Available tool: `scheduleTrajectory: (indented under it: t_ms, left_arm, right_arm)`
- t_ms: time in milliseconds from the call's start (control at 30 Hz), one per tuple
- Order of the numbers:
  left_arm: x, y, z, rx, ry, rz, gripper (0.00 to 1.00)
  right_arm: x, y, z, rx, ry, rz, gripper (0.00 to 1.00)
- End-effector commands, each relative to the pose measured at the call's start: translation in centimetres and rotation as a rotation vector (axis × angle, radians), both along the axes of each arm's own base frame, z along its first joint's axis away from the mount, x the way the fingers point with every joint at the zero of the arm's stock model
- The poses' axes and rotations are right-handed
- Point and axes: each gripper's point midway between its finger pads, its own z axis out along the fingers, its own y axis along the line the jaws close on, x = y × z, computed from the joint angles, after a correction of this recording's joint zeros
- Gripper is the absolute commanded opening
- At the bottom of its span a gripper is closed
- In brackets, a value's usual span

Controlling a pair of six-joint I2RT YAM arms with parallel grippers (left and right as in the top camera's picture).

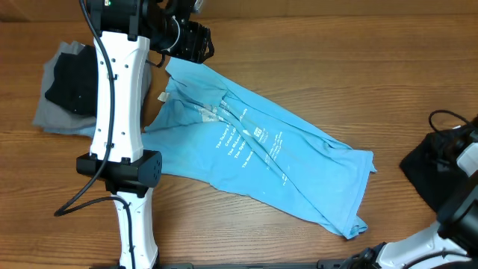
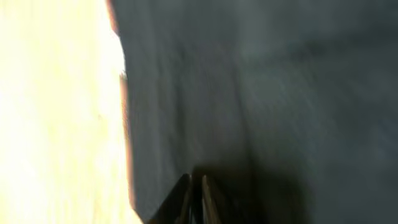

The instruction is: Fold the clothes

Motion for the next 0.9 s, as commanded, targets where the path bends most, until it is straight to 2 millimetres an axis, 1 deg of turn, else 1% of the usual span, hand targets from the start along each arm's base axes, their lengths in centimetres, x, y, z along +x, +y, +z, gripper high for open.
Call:
scheduleTrajectory:
  t_ms: [0,67,167,200,267,300,367,400,433,467,500,567,600,633,667,700,733,800,867]
  left_arm:
    - [-0.8,-0.8,1.8,-0.029,-0.035,-0.012,0.63]
    - [-0.8,-0.8,1.8,-0.029,-0.035,-0.012,0.64]
    - [-0.8,-0.8,1.8,-0.029,-0.035,-0.011,0.64]
    - [-0.9,-1.0,1.9,-0.03,-0.034,-0.016,0.63]
    - [-1.0,-1.4,1.9,-0.032,-0.034,-0.025,0.64]
    - [-1.1,-1.5,1.9,-0.032,-0.034,-0.026,0.64]
    - [-1.1,-1.7,1.9,-0.032,-0.034,-0.031,0.64]
    - [-1.2,-1.8,1.8,-0.027,-0.035,-0.033,0.65]
    - [-1.2,-1.8,1.8,-0.028,-0.035,-0.034,0.65]
    - [-1.2,-1.8,1.8,-0.028,-0.035,-0.035,0.66]
    - [-1.2,-1.8,1.8,-0.027,-0.035,-0.034,0.68]
    - [-1.2,-1.6,2.0,-0.026,-0.04,-0.029,0.7]
    - [-1.2,-1.4,2.2,-0.026,-0.044,-0.025,0.71]
    - [-1.2,-1.0,2.6,-0.028,-0.052,-0.016,0.71]
    - [-1.3,-0.4,3.2,-0.03,-0.067,-0.005,0.72]
    - [-1.5,0.0,3.7,-0.032,-0.08,0.004,0.73]
    - [-1.9,0.9,4.9,-0.036,-0.108,0.021,0.75]
    - [-2.4,2.0,6.6,-0.04,-0.146,0.044,0.8]
    - [-3.1,3.3,8.1,-0.038,-0.187,0.07,0.84]
  right_arm:
    - [-2.0,-0.3,-5.4,0.07,0.076,-0.091,0.08]
    - [-1.6,-1.8,-5.2,0.051,0.056,-0.11,0.07]
    - [-0.9,-4.6,-3.9,0.011,0.017,-0.138,0.07]
    - [-0.5,-6.6,-2.6,-0.021,-0.013,-0.155,0.07]
    - [0.2,-8.7,-0.7,-0.058,-0.052,-0.15,0.06]
    - [0.7,-9.6,0.3,-0.074,-0.076,-0.125,0.04]
    - [1.9,-10.6,2.1,-0.091,-0.118,-0.05,0.04]
    - [3.2,-10.9,4.2,-0.078,-0.168,0.016,0.07]
    - [4.2,-10.7,5.9,-0.066,-0.209,0.072,0.18]
    - [4.7,-10.5,6.9,-0.06,-0.234,0.101,0.34]
    - [5.6,-10.1,8.7,-0.047,-0.28,0.147,0.41]
    - [7.2,-8.9,12.7,-0.025,-0.386,0.227,0.51]
    - [7.7,-8.4,14.2,-0.024,-0.427,0.258,0.54]
    - [8.2,-7.6,16.5,-0.023,-0.485,0.304,0.56]
    - [8.6,-6.5,19.5,-0.028,-0.555,0.362,0.58]
    - [8.7,-5.7,21.2,-0.034,-0.591,0.393,0.58]
    - [8.5,-4.4,24.2,-0.052,-0.643,0.441,0.59]
    - [8.2,-2.4,27.3,-0.065,-0.691,0.496,0.59]
    - [7.8,-0.2,29.7,-0.061,-0.717,0.537,0.59]
